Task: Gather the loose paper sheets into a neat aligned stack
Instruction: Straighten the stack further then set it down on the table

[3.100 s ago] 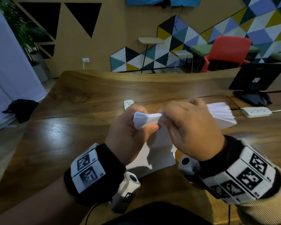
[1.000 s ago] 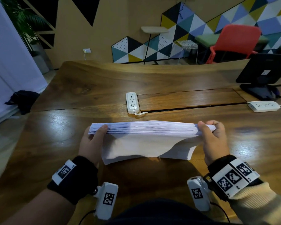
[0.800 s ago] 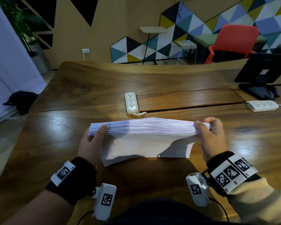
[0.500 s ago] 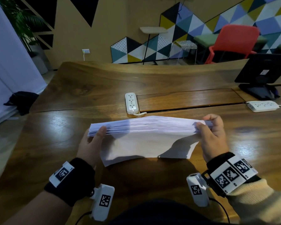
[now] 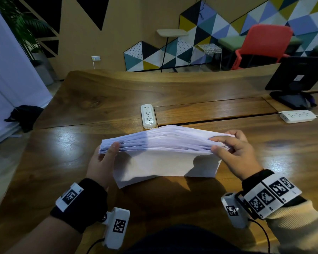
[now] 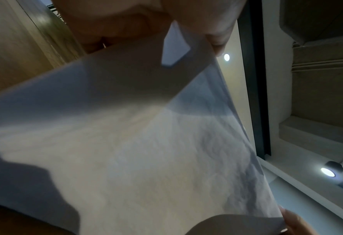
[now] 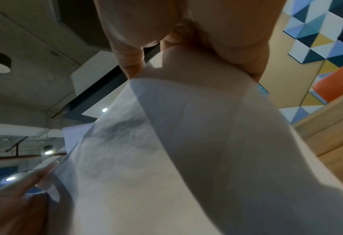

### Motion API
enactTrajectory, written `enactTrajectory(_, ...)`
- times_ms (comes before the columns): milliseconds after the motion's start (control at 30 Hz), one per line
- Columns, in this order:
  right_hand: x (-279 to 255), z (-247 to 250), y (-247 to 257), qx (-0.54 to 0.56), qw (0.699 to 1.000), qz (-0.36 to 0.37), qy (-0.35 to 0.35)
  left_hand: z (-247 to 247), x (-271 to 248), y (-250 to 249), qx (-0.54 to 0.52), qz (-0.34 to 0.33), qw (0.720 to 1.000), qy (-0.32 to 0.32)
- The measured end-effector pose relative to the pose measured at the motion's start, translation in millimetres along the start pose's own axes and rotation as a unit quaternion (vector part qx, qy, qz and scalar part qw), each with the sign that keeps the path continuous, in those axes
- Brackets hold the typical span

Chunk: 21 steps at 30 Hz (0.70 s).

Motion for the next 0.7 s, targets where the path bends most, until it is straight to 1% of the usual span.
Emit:
enactTrajectory(100, 5, 4, 2, -0.042, 0.998, 0.042, 0.033, 0, 0, 0, 0.0, -0.004, 1.0, -0.007)
enactTrajectory(167, 9, 7, 3, -0.063, 0.996, 0.055, 0.033, 0, 0, -1, 0.007, -0.011, 1.0, -0.011)
enactTrajectory(300, 11, 15, -2, -0.058, 0.998, 0.019, 0.011, 0, 1, -1, 0.012, -0.027, 1.0, -0.007)
enactTrajectory(333, 9, 15, 1, -0.033, 0.999, -0.002, 0.016, 1, 2, -1, 0.015, -0.03, 0.999, -0.008)
enactTrajectory(400, 7, 13, 3, 0.015, 0.997, -0.023, 0.071, 0, 1, -3, 0.02, -0.034, 0.999, 0.003)
enactTrajectory(433, 7, 13, -2, 0.016, 0.995, -0.03, 0.089, 0, 2, -4, 0.022, -0.04, 0.999, 0.021)
enactTrajectory(467, 7, 13, -5, 0.004, 0.995, -0.041, 0.09, 0, 1, -5, 0.029, -0.05, 0.997, 0.046)
enactTrajectory(533, 12, 17, -12, -0.021, 0.997, -0.062, 0.044, -1, 5, 0, 0.065, -0.067, 0.992, 0.081)
enactTrajectory(567, 13, 19, -15, -0.004, 0.997, -0.08, 0.011, 0, 9, 6, 0.088, -0.068, 0.99, 0.084)
enactTrajectory(600, 13, 20, -17, 0.039, 0.992, -0.122, -0.016, 0, 11, 12, 0.106, -0.067, 0.989, 0.077)
enactTrajectory(633, 13, 19, -24, 0.108, 0.98, -0.163, -0.038, 0, 14, 16, 0.121, -0.07, 0.988, 0.062)
enactTrajectory(700, 11, 14, -34, 0.225, 0.945, -0.228, -0.063, -3, 12, 17, 0.134, -0.086, 0.987, 0.036)
Point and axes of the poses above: each hand's wrist, its own x-axis towards the middle knuckle, its own z-axis out of the back of the hand, y = z × x, the point moved 5 cm from there along x, towards the middle knuckle, and after that the axes turned 14 degrees about -y, right-handed, at the moved point
